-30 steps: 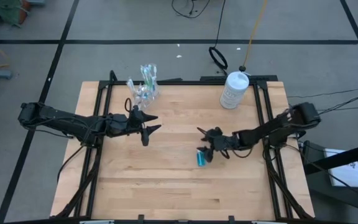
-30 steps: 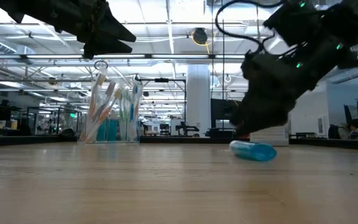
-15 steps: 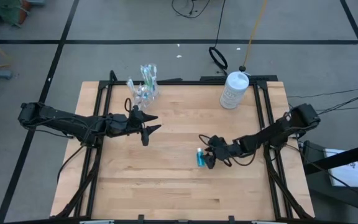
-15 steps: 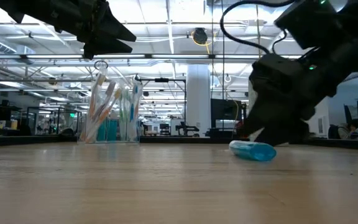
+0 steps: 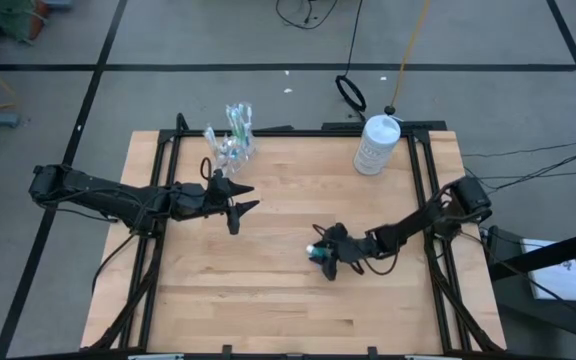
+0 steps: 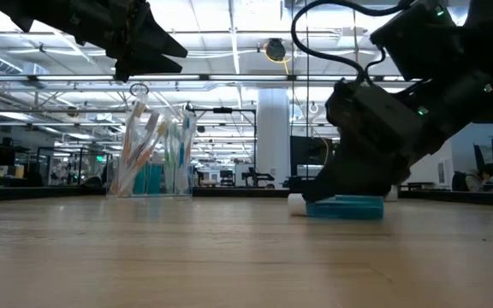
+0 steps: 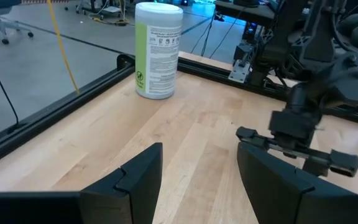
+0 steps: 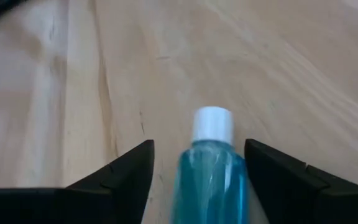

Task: Pick & Place toothbrushing station
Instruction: Put the mouthwash into the transparent organizer

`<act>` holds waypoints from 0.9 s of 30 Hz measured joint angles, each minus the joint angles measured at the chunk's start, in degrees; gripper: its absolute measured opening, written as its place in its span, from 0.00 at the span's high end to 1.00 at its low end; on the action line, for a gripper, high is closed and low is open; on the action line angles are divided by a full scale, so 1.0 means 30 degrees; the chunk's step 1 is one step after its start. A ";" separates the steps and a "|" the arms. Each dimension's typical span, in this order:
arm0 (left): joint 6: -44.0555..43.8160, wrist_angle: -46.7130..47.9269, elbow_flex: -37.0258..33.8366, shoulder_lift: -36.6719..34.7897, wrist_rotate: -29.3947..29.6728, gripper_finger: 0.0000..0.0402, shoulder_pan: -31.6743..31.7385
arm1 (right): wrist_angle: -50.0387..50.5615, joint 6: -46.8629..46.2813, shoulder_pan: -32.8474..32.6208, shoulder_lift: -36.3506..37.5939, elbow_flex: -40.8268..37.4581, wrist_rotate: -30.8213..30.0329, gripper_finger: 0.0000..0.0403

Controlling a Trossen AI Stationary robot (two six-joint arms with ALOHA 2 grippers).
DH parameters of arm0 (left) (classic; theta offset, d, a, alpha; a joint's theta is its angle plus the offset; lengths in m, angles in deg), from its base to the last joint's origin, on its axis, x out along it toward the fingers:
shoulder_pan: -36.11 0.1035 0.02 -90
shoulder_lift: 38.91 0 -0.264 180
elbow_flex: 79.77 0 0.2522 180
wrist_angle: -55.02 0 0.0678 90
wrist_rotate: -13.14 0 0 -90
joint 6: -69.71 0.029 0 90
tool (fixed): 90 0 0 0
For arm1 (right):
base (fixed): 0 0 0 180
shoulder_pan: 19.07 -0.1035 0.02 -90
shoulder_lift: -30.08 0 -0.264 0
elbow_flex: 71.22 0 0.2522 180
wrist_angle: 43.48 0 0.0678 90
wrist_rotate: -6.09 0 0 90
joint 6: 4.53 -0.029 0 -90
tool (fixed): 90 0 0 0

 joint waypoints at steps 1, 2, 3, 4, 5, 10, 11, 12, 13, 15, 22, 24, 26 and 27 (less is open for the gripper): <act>0.0035 -0.0001 0.0000 0.0000 0.0000 0.47 0.0000 | 0.0196 0.0720 -0.0133 -0.0008 -0.0005 -0.0160 0.42; 0.0035 -0.0001 0.0000 0.0000 0.0000 0.47 0.0000 | 0.0367 0.1529 -0.0247 -0.0013 -0.0007 -0.0338 0.44; 0.0039 0.0002 0.0000 0.0000 0.0000 0.47 0.0000 | 0.0403 0.2169 -0.0337 -0.0019 -0.0011 -0.0464 0.47; 0.0046 -0.0001 0.0000 0.0000 0.0000 0.47 0.0000 | 0.0397 0.2369 -0.0389 -0.0023 -0.0015 -0.0561 0.49; 0.0045 -0.0001 0.0000 0.0000 0.0000 0.47 0.0000 | 0.0397 0.2429 -0.0431 -0.0023 -0.0015 -0.0602 0.52; 0.0049 -0.0005 0.0000 0.0000 0.0002 0.47 0.0000 | 0.0176 0.2721 -0.0511 -0.0030 -0.0029 -0.0391 0.64; 0.0049 -0.0005 0.0000 0.0000 0.0000 0.47 0.0000 | 0.0175 0.2732 -0.0494 -0.0030 -0.0029 -0.0360 0.64; 0.0049 -0.0005 0.0000 0.0000 0.0000 0.47 0.0000 | 0.0156 0.2753 -0.0473 -0.0027 -0.0029 -0.0338 0.64; 0.0049 -0.0005 0.0000 0.0000 0.0000 0.47 0.0000 | 0.0103 0.2874 -0.0465 0.0050 -0.0029 -0.0321 0.64; 0.0071 -0.0005 0.0000 0.0000 0.0000 0.47 0.0000 | 0.0154 0.3719 -0.0417 0.0370 -0.0029 -0.0015 0.64; -0.0358 -0.0425 0.0007 0.0187 -0.2780 0.47 -0.0210 | 0.0179 1.0078 0.0056 0.2994 -0.0027 -0.1894 0.63; -0.1591 -0.1203 0.0015 0.0673 -0.2882 0.47 -0.0318 | -0.0111 1.3579 0.0169 0.3752 0.0300 -0.3754 0.63; -0.2340 -0.2257 0.0015 0.1341 -0.2805 0.47 -0.0415 | -0.0183 1.6997 0.0470 0.4078 0.0794 -0.5516 0.63; -0.2422 -0.3004 0.0015 0.1794 -0.2820 0.47 -0.0433 | -0.0406 1.8627 0.0738 0.4122 0.1121 -0.5975 0.64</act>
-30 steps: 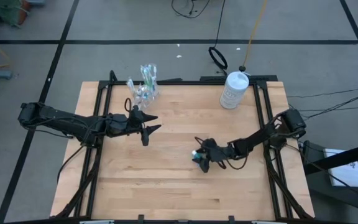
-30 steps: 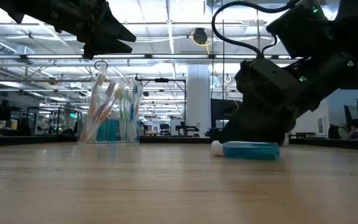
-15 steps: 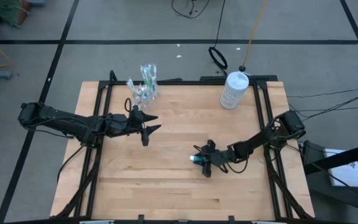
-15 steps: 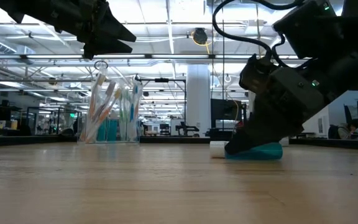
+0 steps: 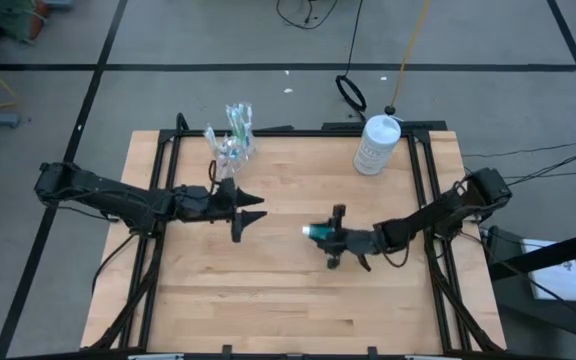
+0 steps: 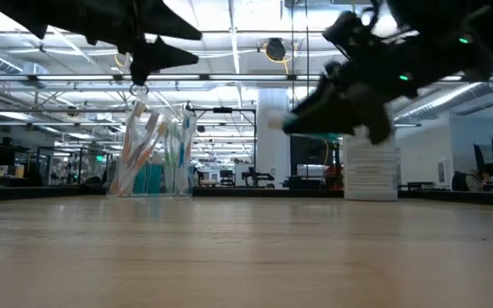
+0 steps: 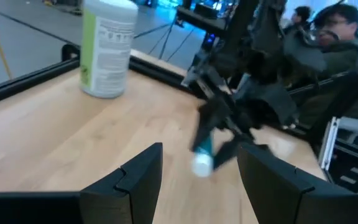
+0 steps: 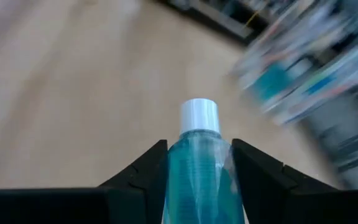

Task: Pick & Place toothbrushing station
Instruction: Put the mouthwash into the transparent organizer

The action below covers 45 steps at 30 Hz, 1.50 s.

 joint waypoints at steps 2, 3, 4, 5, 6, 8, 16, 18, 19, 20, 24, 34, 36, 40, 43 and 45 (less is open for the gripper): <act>0.0210 -0.1291 0.0022 0.1202 -0.0029 0.47 -0.0003 | -0.0837 0.2586 0.0603 0.0066 0.0442 -0.0173 0.64; 0.0343 -0.1814 0.0022 0.1850 -0.0040 0.47 0.0051 | -0.1380 0.3414 0.0898 0.0066 0.0666 -0.0090 0.64; 0.0394 -0.2432 0.0005 0.2463 -0.0037 0.47 0.0139 | -0.1798 0.3983 0.1151 0.0066 0.0831 0.0350 0.63; 0.0402 -0.3259 -0.0006 0.3057 -0.0020 0.47 0.0245 | -0.1966 0.4232 0.1405 0.0080 0.0933 0.0961 0.63; 0.0387 -0.4036 0.0002 0.3591 -0.0019 0.47 0.0397 | -0.2017 0.4289 0.1595 0.0088 0.0982 0.1368 0.63; 0.0395 -0.4538 0.0015 0.4368 -0.0028 0.47 0.0703 | -0.1985 0.4314 0.1860 0.0073 0.0992 0.1621 0.63; -0.2100 -0.7315 0.0000 0.7407 -0.1032 0.47 0.1847 | -0.1723 0.4673 0.1913 0.0080 0.0992 0.1609 0.62; -0.2784 -0.8062 0.0000 0.7905 -0.1195 0.47 0.1905 | -0.1782 0.4734 0.1930 0.0088 0.0992 0.1571 0.62; -0.3115 -0.8322 0.0000 0.8081 -0.1195 0.47 0.1912 | -0.1798 0.4724 0.1930 0.0090 0.0992 0.1555 0.62; -0.3373 -0.8669 0.0000 0.8261 -0.1193 0.47 0.1920 | -0.1798 0.4719 0.1949 0.0095 0.0992 0.1580 0.63; -0.3727 -0.9034 0.0415 0.8913 -0.1992 0.47 0.1833 | -0.1769 0.4498 0.2190 0.0095 0.0992 0.1579 0.63; -0.4708 -0.6664 0.3920 1.0868 -0.2361 0.47 0.1497 | -0.1203 0.3673 0.2528 0.0095 0.0992 0.1618 0.64; -0.5019 -0.5830 0.4277 1.1015 -0.2317 0.47 0.1497 | -0.1157 0.3644 0.2528 0.0092 0.0970 0.1629 0.63; -0.5150 -0.4786 0.4466 1.1121 -0.2530 0.47 0.1468 | -0.1251 0.3717 0.2535 0.0147 0.0999 0.1572 0.63; -0.5376 -0.4544 0.4466 1.1124 -0.2565 0.47 0.1461 | -0.1221 0.3692 0.2535 0.0132 0.1006 0.1545 0.63; -0.5449 -0.4334 0.4466 1.1116 -0.2565 0.47 0.1510 | -0.1223 0.3692 0.2535 0.0124 0.1006 0.1541 0.64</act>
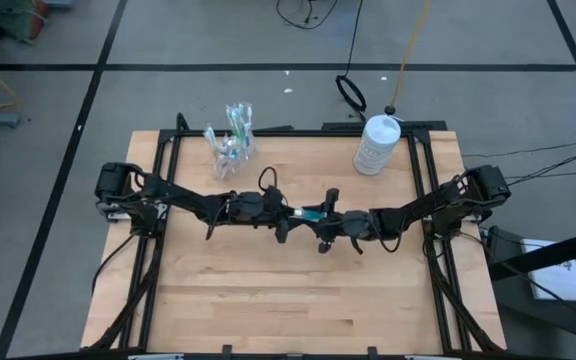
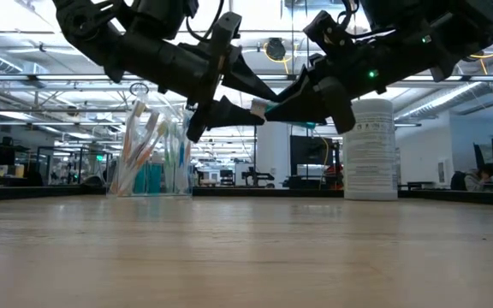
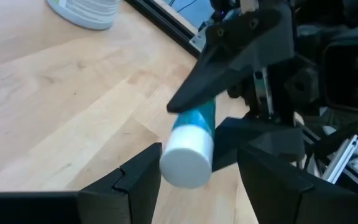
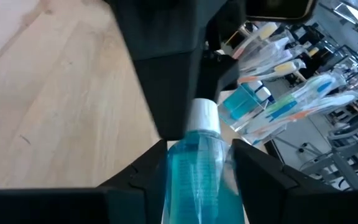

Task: Pick & Place toothbrushing station
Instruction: Put the mouthwash into the transparent organizer

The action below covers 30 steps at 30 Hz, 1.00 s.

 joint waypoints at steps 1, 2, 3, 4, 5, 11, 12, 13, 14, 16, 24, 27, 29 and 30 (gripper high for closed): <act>0.0110 0.0116 0.0000 0.0000 -0.0019 0.47 0.0016 | -0.0007 0.0000 0.0000 0.0003 0.0000 -0.0007 0.63; 0.0207 0.0189 0.0000 0.0000 -0.0036 0.47 0.0024 | -0.0027 0.0000 0.0002 0.0000 0.0000 -0.0010 0.63; 0.0346 0.0170 0.0000 0.0000 -0.0032 0.47 0.0020 | -0.0003 0.0000 0.0007 0.0000 0.0000 -0.0010 0.63; 0.0495 0.0113 0.0000 0.0000 -0.0029 0.47 0.0016 | 0.0015 0.0000 0.0007 0.0000 0.0000 -0.0010 0.62; 0.0593 -0.0002 0.0000 0.0000 -0.0029 0.47 0.0016 | 0.0015 0.0000 0.0007 0.0000 0.0000 -0.0010 0.62; 0.0884 -0.0105 0.0000 -0.0015 -0.0007 0.52 0.0031 | 0.0006 0.0007 0.0007 0.0000 0.0000 -0.0003 0.63; 0.0863 -0.0090 0.0000 -0.0015 -0.0004 0.55 0.0031 | 0.0000 0.0000 0.0007 0.0000 0.0000 0.0004 0.63; 0.0824 -0.0062 0.0000 -0.0015 -0.0007 0.58 0.0031 | 0.0000 0.0000 0.0007 0.0000 0.0000 0.0004 0.62; 0.0817 -0.0041 -0.0007 -0.0015 -0.0007 0.62 0.0038 | 0.0000 0.0000 0.0007 0.0000 0.0000 0.0004 0.62; 0.0745 -0.0019 -0.0007 -0.0015 -0.0104 0.68 0.0053 | -0.0001 0.0000 -0.0003 0.0000 0.0000 0.0011 0.62; 0.0898 -0.0119 -0.0007 -0.0015 0.0109 0.78 0.0031 | 0.0015 -0.0167 0.0000 0.0000 0.0000 0.0033 0.58; 0.0936 -0.0097 -0.0007 -0.0049 0.0142 0.77 0.0084 | 0.0032 -0.0883 0.0007 0.0000 0.0000 -0.0067 0.52; 0.1144 0.0365 -0.0007 -0.0347 -0.0035 0.76 0.0277 | 0.0036 -0.0852 0.0007 -0.0004 0.0000 -0.0435 0.48; 0.1317 0.0897 -0.0007 -0.0664 -0.0079 0.76 0.0444 | 0.0044 -0.0682 0.0005 -0.0007 0.0000 -0.0675 0.47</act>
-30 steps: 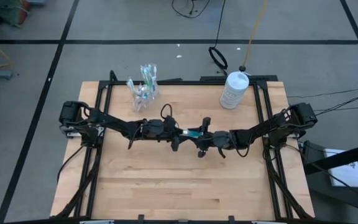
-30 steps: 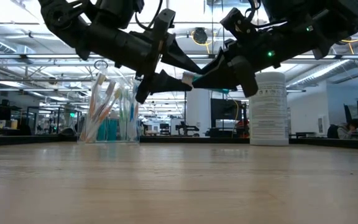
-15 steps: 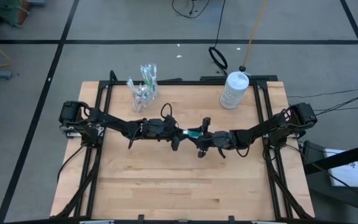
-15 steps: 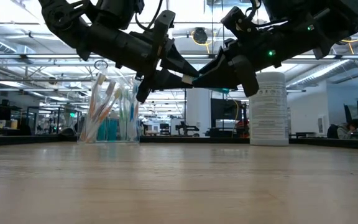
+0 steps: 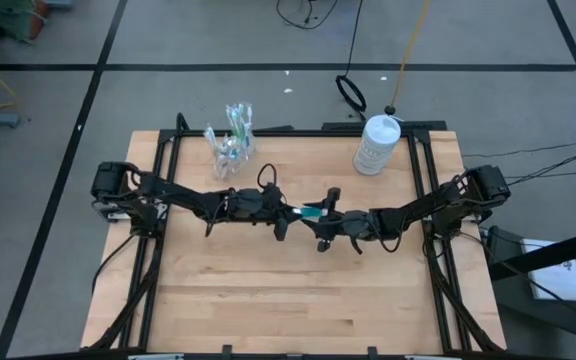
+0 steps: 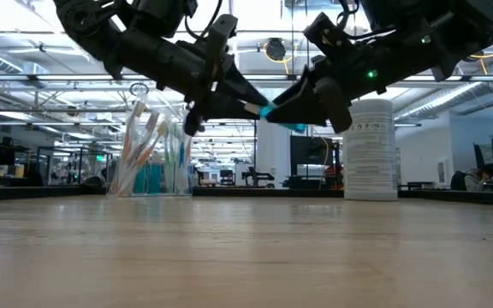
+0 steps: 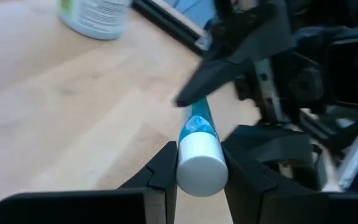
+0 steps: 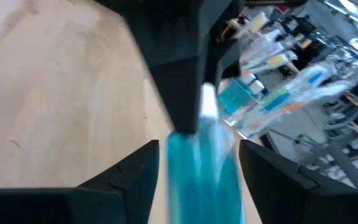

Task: Pick & Place toothbrushing station
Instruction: Put the mouthwash into the transparent organizer

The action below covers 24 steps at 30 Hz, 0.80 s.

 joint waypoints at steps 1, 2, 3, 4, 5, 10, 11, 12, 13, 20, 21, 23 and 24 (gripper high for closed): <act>0.0256 0.0698 0.0000 -0.0354 0.0020 0.76 0.0234 | 0.0009 0.0135 -0.0022 0.0000 0.0000 -0.0291 0.45; 0.0547 0.1620 0.0067 -0.0748 0.0050 0.77 0.0531 | 0.0026 0.0161 -0.0049 0.0000 0.0000 -0.0552 0.44; 0.0760 0.2979 0.0242 -0.1275 0.0093 0.77 0.0854 | 0.0029 0.0117 -0.0049 0.0000 0.0000 -0.0887 0.43; 0.0873 0.4705 0.0517 -0.1835 0.0093 0.77 0.1203 | 0.0036 0.0113 -0.0049 0.0000 0.0000 -0.1285 0.42; 0.0945 0.6649 0.0959 -0.2368 0.0157 0.77 0.1514 | 0.0054 0.0167 -0.0049 0.0000 0.0000 -0.1767 0.41; 0.1991 1.8228 0.4405 -0.4111 0.2875 0.77 0.2732 | 0.0298 0.0035 0.0024 0.0000 -0.0014 -0.3299 0.38; 0.2192 2.0212 0.5242 -0.4190 0.3647 0.77 0.2981 | 0.0334 -0.0021 0.0024 -0.0007 -0.0015 -0.3273 0.38; 0.2234 2.1987 0.6117 -0.4287 0.4258 0.77 0.3272 | 0.0342 -0.0121 0.0030 -0.0007 -0.0015 -0.3158 0.38; 0.2256 2.3461 0.7024 -0.4334 0.4663 0.77 0.3616 | 0.0354 -0.0236 0.0031 -0.0007 -0.0015 -0.2787 0.39; 0.3333 2.6846 0.9551 -0.4215 0.4611 0.77 0.6451 | 0.0254 -0.0345 0.0009 -0.0007 -0.0015 -0.0262 0.40; 0.3511 2.6894 0.9547 -0.4217 0.4618 0.77 0.6871 | 0.0281 -0.0345 0.0009 -0.0007 -0.0015 -0.0261 0.40; 0.3957 2.6858 0.9433 -0.4217 0.4625 0.77 0.7704 | 0.0416 -0.0351 0.0009 -0.0007 -0.0015 -0.0249 0.40; 0.4064 2.6865 0.9347 -0.4192 0.4623 0.77 0.8098 | 0.0495 -0.0461 0.0009 -0.0007 -0.0015 -0.0250 0.40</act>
